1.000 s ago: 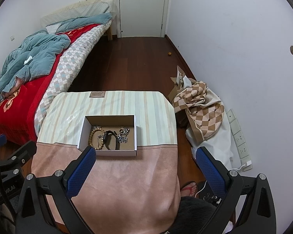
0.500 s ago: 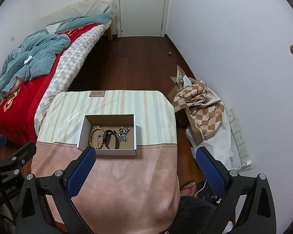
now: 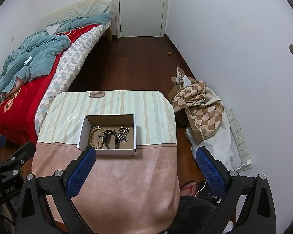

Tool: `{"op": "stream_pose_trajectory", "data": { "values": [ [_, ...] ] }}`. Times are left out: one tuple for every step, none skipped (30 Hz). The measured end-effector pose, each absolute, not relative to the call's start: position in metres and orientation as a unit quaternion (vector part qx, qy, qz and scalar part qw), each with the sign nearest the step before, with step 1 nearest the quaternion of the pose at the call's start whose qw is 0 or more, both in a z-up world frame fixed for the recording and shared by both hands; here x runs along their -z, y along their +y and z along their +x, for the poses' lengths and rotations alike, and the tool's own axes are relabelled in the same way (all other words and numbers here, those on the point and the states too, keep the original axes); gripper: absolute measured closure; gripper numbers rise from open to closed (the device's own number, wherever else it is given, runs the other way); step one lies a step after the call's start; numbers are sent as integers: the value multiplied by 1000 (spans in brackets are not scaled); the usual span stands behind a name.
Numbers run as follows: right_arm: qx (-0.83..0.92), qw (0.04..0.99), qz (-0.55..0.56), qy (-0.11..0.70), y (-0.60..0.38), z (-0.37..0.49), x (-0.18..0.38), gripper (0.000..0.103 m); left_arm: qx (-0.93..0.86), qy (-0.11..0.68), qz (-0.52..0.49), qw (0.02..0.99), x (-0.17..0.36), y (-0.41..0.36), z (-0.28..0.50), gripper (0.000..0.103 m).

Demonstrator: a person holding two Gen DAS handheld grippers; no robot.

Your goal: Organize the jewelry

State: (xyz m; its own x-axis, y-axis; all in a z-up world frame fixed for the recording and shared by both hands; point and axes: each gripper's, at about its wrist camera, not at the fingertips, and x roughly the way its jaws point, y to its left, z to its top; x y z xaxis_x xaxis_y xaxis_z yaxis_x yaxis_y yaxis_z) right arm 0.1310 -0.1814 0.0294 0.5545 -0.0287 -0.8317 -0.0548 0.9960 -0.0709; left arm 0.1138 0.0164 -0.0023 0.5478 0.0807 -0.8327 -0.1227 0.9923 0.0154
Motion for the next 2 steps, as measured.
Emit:
{"op": "stream_pose_trajectory", "data": {
  "values": [
    [-7, 881, -44, 472, -181, 131, -29, 0, -60, 471, -20, 880, 1, 16, 113, 2],
    [-7, 881, -44, 472, -181, 131, -30, 0, -58, 471, -20, 880, 1, 16, 113, 2]
  ]
}}
